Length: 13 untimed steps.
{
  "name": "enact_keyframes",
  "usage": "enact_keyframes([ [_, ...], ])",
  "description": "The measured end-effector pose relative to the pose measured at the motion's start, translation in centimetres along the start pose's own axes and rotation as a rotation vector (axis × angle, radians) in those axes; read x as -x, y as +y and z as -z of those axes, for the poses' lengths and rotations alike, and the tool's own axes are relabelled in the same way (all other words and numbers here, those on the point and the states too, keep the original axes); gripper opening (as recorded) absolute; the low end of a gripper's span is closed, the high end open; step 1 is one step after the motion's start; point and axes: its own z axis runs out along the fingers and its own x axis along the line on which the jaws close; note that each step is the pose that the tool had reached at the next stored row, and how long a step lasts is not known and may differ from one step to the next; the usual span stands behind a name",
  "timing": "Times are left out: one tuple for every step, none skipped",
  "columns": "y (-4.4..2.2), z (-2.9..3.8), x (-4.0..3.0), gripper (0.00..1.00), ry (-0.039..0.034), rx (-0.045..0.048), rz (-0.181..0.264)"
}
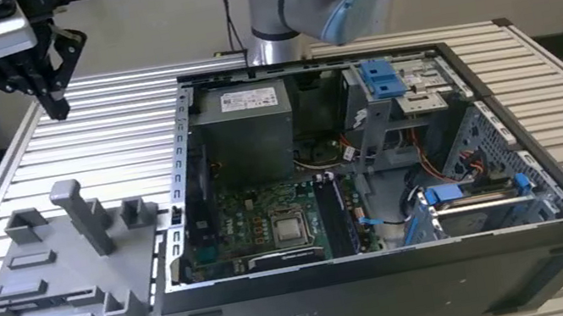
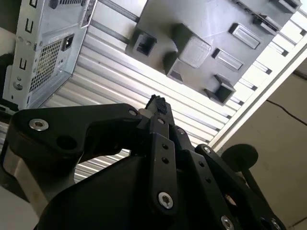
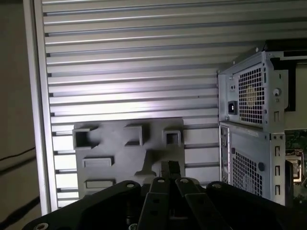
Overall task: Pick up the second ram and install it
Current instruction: 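Reach for the second ram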
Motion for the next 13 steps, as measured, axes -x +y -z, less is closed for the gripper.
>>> enact_keyframes([
  [-0.02, 0.0, -0.32, 0.11, 0.0, 0.0, 0.0],
  [-0.05, -0.01, -0.68, 0.11, 0.0, 0.0, 0.0],
  [-0.08, 0.0, -1.02, 0.11, 0.0001, 0.0, 0.0],
  [-0.1, 0.0, -1.36, 0.11, 0.0001, 0.0, 0.0],
  [-0.12, 0.0, -1.67, 0.11, 0.0002, 0.0, 0.0],
  [-0.14, -0.01, -1.9, 0.11, 0.0002, 0.0, 0.0],
  [-0.15, -0.01, -2.07, 0.11, 0.0003, 0.0, 0.0],
  [-0.16, -0.01, -2.28, 0.11, 0.0003, 0.0, 0.0],
  [-0.18, -0.02, -2.47, 0.11, 0.0003, 0.0, 0.0],
  [-0.19, -0.02, -2.62, 0.11, 0.0003, 0.0, 0.0],
  [-0.2, -0.02, -2.75, 0.11, 0.0004, 0.0, 0.0],
  [-0.2, -0.02, -2.82, 0.11, 0.0003, 0.0001, 0.0],
  [-0.21, -0.02, -2.9, 0.11, 0.0004, 0.0, 0.0],
])
